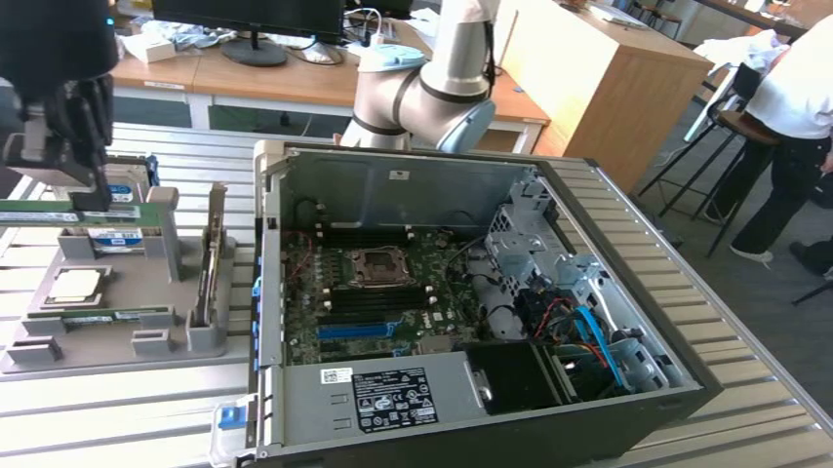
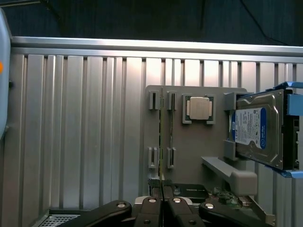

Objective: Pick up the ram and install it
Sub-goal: 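Pick up the ram and move it above insertion slot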

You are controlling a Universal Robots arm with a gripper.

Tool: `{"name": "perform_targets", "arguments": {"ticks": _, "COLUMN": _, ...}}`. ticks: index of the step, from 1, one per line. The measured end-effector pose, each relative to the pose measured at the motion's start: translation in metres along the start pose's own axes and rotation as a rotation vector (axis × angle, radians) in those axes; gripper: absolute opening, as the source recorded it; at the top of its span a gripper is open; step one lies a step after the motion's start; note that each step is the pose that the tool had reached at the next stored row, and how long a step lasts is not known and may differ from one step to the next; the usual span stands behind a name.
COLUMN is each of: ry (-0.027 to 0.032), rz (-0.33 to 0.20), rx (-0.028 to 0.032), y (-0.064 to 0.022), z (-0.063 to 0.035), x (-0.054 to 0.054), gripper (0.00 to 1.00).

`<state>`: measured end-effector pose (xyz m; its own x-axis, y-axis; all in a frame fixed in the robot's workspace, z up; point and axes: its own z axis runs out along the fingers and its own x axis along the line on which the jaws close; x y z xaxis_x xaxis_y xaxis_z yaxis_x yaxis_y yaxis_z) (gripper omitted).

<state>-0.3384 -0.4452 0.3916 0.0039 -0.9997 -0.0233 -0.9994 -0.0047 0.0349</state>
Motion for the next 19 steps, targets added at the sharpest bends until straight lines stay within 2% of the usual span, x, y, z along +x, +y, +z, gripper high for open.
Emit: {"name": "perform_targets", "arguments": {"ticks": 19, "ry": -0.0001, "rz": 0.0, "rx": 0.0001, "y": -0.0544, "z": -0.0019, "x": 0.0, "gripper": 0.11}}
